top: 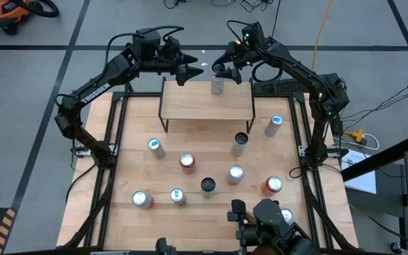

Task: Place canned beverage on shelf
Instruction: Put the top left white-yellow soda can on the shelf

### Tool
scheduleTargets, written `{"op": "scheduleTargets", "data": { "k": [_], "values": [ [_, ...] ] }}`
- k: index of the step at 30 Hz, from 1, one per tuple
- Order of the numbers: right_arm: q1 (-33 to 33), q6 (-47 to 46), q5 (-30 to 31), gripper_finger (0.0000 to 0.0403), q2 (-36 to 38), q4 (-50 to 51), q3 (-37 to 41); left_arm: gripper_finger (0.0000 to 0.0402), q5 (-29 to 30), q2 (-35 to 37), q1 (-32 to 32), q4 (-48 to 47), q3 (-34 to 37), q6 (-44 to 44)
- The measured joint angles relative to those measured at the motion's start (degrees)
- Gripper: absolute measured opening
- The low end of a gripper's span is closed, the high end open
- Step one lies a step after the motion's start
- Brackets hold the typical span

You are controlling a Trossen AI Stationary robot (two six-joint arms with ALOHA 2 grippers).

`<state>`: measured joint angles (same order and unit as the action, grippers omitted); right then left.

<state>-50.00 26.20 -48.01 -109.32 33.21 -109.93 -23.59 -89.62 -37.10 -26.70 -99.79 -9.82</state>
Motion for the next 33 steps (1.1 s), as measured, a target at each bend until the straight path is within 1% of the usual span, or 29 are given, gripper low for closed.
{"op": "scheduleTargets", "data": {
  "k": [8, 11, 14, 21, 24, 27, 29, 33],
  "values": [
    [0.1, -2.4, 0.0, 0.0307, 0.3, -0.1, 0.0, 0.0341, 0.0, 0.0, 0.0, 0.0, 0.0, 0.0],
    [0.2, -3.8, 1.5, 0.0307, 0.3, -0.2, -0.6, 0.0341, 0.0, 0.0, 0.0, -0.1, 0.0, 0.0],
    [0.2, -5.6, 3.1, 0.0307, 0.3, -0.1, -2.3, 0.0341, 0.0, 0.0, 0.0, -1.3, 0.0, 0.0],
    [0.1, -11.9, 3.3, 0.0306, 0.3, 0.9, -8.8, 0.0341, 0.0, 0.0, 0.0, -3.4, 0.0, 1.4],
    [0.1, -13.1, 3.2, 0.0306, 0.4, 6.7, -12.6, 0.0341, 0.0, 0.0, 0.0, -3.4, 0.0, 1.3],
    [0.4, -14.1, 3.0, 0.0306, 0.4, 18.4, -17.1, 0.0341, 0.0, 0.1, 0.0, -3.4, 0.0, 1.2],
    [0.9, -12.9, 3.0, 0.0303, 0.4, 26.0, -19.5, 0.0341, 0.1, 0.3, 0.0, -3.5, 0.0, 1.2],
    [2.2, -12.0, 3.0, 0.0281, 0.5, 37.8, -21.8, 0.0341, 0.9, 0.6, 0.1, -3.6, 0.0, 1.2]
  ]
}}
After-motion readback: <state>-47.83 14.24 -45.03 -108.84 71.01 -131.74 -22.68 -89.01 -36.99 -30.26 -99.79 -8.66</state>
